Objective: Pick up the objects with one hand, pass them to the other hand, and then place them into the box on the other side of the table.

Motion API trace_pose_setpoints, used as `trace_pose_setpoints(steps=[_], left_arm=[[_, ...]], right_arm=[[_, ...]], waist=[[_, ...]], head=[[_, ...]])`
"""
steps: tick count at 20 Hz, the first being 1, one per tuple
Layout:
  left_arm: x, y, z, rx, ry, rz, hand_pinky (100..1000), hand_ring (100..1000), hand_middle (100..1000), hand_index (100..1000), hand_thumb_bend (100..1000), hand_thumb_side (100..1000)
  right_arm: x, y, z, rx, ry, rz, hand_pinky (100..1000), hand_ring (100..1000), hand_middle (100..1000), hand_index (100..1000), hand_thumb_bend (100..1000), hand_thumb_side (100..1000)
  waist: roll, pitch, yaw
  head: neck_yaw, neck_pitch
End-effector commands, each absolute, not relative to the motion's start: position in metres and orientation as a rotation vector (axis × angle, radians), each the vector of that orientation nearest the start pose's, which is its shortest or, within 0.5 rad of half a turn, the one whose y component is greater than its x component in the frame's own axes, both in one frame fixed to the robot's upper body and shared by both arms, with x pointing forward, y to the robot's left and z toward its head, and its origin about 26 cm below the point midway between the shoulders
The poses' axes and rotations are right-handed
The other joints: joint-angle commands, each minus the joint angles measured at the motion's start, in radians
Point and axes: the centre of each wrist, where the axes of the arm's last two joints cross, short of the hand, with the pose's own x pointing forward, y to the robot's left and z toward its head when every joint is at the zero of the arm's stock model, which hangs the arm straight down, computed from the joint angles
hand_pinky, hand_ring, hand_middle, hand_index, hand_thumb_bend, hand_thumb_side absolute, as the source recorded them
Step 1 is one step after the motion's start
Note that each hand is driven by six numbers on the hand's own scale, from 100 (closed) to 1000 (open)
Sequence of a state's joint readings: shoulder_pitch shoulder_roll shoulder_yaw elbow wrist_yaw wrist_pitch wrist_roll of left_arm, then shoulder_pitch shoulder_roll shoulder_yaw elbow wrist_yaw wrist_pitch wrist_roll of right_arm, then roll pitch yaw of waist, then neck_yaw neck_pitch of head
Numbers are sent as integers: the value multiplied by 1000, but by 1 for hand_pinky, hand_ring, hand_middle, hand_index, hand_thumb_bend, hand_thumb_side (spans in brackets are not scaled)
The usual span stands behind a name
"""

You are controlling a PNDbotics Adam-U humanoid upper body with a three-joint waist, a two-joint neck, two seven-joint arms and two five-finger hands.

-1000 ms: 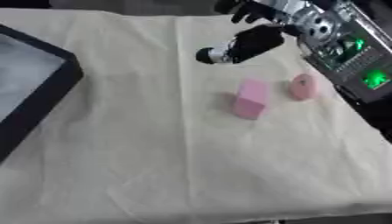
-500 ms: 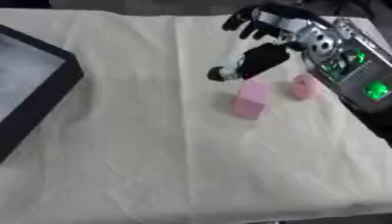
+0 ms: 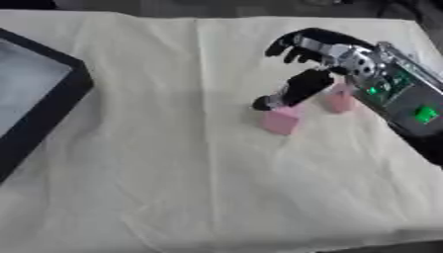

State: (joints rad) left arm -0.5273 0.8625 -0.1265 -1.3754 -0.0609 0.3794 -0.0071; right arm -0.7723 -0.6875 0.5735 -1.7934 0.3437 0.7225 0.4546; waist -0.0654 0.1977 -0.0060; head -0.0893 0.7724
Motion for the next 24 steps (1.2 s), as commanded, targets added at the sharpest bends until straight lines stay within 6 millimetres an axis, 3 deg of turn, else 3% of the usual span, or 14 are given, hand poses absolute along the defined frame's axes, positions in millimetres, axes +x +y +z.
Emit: trace_pose_setpoints(steps=[1,24], left_arm=[[372,408,232,897,-1429,-550,811,723,722,775,441,611],[372,408,229,889,-1424,-542,815,725,719,774,439,614]], right_arm=[[342,-190,251,-644,-1308,1301,883,862,860,863,656,308],[359,-223,229,-639,-1216,1327,894,879,867,871,672,307]], waist=[[-1,-19,1],[8,-8,12]], head=[[-6,-2],[-19,-2]])
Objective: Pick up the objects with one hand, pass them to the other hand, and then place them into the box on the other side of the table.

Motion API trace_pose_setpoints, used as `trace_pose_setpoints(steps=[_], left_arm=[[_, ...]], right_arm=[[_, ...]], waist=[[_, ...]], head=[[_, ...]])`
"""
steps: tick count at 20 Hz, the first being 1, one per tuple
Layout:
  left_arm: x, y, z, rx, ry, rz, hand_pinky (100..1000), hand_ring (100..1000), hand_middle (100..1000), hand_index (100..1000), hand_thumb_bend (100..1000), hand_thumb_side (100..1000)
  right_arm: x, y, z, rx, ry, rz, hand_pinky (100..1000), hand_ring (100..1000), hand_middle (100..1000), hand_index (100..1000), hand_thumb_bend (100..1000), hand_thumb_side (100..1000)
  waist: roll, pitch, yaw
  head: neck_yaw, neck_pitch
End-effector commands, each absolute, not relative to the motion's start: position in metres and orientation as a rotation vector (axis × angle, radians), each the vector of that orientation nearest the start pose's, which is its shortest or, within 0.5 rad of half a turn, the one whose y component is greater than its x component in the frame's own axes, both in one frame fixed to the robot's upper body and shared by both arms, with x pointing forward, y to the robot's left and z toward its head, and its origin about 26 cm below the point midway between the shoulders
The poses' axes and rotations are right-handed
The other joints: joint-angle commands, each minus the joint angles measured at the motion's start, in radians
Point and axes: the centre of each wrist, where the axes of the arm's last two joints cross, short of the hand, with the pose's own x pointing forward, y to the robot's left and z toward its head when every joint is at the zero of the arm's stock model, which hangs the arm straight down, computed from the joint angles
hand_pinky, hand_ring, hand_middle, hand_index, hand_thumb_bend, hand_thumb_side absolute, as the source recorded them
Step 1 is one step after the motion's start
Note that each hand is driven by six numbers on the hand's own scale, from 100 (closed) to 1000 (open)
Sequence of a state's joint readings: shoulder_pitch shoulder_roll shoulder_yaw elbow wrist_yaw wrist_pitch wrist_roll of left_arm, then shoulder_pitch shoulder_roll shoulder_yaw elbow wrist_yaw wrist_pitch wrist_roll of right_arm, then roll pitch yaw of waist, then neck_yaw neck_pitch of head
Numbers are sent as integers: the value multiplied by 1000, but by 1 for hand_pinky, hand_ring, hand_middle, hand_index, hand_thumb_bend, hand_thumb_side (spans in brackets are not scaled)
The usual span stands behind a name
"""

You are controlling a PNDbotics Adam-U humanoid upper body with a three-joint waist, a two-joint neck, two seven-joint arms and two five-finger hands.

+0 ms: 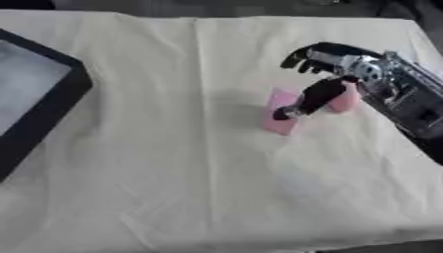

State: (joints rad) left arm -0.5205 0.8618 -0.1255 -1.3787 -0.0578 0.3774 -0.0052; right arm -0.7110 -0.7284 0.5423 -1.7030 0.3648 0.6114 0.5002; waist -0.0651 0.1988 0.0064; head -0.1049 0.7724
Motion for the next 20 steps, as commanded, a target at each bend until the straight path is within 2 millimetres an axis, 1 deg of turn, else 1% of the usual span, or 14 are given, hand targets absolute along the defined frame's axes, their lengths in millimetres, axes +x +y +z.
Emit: trace_pose_setpoints(steps=[1,11,17,18,20], left_arm=[[372,408,229,889,-1424,-542,815,725,719,774,440,614],[372,408,228,883,-1432,-532,817,724,718,773,440,613],[371,408,227,882,-1431,-528,817,724,718,773,438,615],[371,408,226,881,-1431,-527,817,724,718,773,437,615],[371,409,226,881,-1430,-526,817,724,717,773,435,616]], right_arm=[[360,-224,228,-640,-1213,1327,895,879,867,872,672,307],[367,-229,213,-627,-1172,1338,896,880,873,871,673,311],[369,-230,208,-620,-1156,1347,896,881,874,871,673,314],[370,-230,207,-620,-1152,1348,896,881,873,871,661,302],[370,-231,205,-623,-1142,1346,895,881,873,871,674,307]], waist=[[8,-9,0],[14,-3,9],[15,-2,11],[16,-2,11],[15,-1,12]], head=[[-4,-2],[-15,-2],[-19,-2],[-19,-2],[-20,-2]])
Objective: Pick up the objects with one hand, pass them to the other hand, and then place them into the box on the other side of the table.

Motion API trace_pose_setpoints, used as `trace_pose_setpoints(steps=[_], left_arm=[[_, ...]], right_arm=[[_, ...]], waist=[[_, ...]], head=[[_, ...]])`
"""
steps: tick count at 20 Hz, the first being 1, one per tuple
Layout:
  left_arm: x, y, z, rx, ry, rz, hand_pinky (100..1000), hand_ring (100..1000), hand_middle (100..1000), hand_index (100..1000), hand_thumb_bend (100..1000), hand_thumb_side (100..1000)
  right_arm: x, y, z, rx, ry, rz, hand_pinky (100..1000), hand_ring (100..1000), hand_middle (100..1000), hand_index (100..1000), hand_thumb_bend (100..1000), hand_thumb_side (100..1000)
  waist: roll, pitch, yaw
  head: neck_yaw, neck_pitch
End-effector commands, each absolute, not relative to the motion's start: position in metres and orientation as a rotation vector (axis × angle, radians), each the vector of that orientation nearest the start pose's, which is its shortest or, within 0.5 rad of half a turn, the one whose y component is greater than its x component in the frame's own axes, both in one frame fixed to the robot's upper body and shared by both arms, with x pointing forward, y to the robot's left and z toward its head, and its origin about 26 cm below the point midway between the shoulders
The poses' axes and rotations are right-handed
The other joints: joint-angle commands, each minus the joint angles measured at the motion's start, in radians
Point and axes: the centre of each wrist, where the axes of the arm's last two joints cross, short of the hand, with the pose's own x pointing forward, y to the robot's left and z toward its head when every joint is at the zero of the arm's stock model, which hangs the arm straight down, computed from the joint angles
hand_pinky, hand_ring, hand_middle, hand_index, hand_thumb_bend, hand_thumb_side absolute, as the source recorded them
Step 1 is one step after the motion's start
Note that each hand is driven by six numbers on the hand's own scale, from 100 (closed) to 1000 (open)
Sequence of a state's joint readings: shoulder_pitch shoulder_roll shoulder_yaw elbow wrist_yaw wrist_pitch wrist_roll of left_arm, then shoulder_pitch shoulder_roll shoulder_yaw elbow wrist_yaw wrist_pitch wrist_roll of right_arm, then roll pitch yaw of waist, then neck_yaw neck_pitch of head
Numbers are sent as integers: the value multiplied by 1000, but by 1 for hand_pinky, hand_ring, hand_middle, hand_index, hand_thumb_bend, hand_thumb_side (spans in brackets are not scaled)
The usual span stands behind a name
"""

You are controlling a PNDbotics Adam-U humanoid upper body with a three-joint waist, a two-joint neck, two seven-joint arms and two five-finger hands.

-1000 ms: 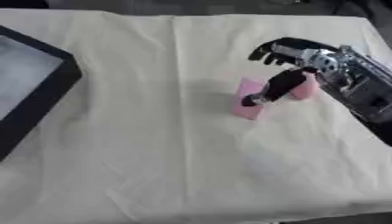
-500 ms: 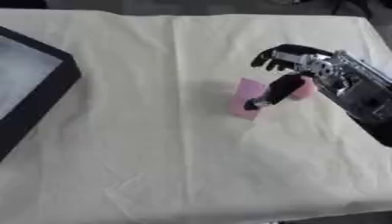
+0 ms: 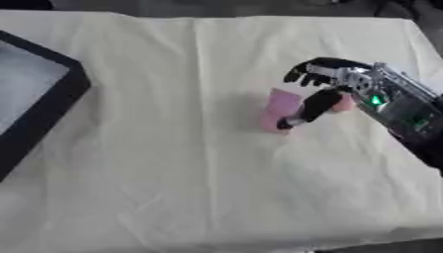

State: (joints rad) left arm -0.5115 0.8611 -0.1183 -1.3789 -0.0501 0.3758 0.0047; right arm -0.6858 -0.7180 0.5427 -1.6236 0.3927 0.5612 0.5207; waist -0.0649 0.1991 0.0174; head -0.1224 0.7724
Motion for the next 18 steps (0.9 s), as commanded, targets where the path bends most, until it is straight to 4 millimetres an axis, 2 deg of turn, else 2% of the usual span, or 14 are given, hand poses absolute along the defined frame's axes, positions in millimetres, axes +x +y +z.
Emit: trace_pose_setpoints(steps=[1,18], left_arm=[[371,409,226,880,-1430,-526,817,724,717,772,435,616],[371,408,225,872,-1438,-518,818,722,715,766,429,617]], right_arm=[[371,-232,204,-625,-1137,1344,895,882,873,870,675,306],[377,-235,192,-621,-1089,1336,892,875,849,847,669,312]], waist=[[15,0,2],[21,5,8]], head=[[-3,-2],[-13,-2]])
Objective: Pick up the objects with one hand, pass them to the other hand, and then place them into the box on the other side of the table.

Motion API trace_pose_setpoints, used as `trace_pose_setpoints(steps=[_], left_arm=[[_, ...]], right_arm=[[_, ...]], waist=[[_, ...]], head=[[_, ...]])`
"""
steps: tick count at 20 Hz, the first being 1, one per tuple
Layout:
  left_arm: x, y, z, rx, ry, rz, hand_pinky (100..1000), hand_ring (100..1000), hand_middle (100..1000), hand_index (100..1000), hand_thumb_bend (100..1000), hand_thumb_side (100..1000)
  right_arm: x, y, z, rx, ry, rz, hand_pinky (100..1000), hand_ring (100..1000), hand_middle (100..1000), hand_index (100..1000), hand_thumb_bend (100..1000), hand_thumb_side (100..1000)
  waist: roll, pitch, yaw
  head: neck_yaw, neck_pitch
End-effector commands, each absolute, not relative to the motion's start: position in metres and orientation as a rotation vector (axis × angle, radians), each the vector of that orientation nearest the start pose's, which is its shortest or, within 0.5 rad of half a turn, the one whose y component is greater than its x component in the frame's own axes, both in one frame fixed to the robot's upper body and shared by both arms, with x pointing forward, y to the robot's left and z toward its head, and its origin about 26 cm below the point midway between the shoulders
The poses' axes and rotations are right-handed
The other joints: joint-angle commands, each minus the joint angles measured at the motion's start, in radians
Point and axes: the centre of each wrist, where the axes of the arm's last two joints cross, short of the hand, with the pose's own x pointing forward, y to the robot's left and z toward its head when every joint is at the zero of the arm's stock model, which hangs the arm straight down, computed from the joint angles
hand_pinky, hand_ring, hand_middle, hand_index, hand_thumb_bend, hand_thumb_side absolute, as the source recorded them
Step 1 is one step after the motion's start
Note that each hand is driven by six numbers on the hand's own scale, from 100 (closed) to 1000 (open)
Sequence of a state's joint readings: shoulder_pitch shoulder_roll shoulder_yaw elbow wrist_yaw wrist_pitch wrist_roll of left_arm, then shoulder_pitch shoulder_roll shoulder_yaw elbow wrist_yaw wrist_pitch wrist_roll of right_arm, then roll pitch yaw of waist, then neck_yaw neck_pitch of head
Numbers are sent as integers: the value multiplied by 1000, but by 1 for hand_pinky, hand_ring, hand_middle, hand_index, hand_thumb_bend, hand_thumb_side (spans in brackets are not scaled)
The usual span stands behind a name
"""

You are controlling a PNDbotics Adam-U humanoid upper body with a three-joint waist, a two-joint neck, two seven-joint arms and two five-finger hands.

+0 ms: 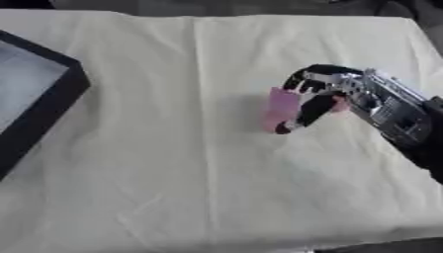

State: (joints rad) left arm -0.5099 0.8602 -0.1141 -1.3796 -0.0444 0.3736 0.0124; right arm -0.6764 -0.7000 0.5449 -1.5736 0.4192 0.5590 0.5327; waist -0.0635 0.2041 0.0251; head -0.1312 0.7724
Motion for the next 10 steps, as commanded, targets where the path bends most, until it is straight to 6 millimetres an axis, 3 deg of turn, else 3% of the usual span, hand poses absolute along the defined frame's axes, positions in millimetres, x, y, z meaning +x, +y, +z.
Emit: trace_pose_setpoints(steps=[1,10], left_arm=[[371,407,225,872,-1439,-517,818,722,715,766,429,617],[371,407,224,874,-1440,-516,819,723,715,766,427,618]], right_arm=[[377,-235,192,-621,-1087,1335,892,874,848,846,669,313],[381,-237,185,-638,-1061,1332,894,877,846,844,654,295]], waist=[[20,0,1],[23,6,8]], head=[[-6,-2],[-9,-2]])
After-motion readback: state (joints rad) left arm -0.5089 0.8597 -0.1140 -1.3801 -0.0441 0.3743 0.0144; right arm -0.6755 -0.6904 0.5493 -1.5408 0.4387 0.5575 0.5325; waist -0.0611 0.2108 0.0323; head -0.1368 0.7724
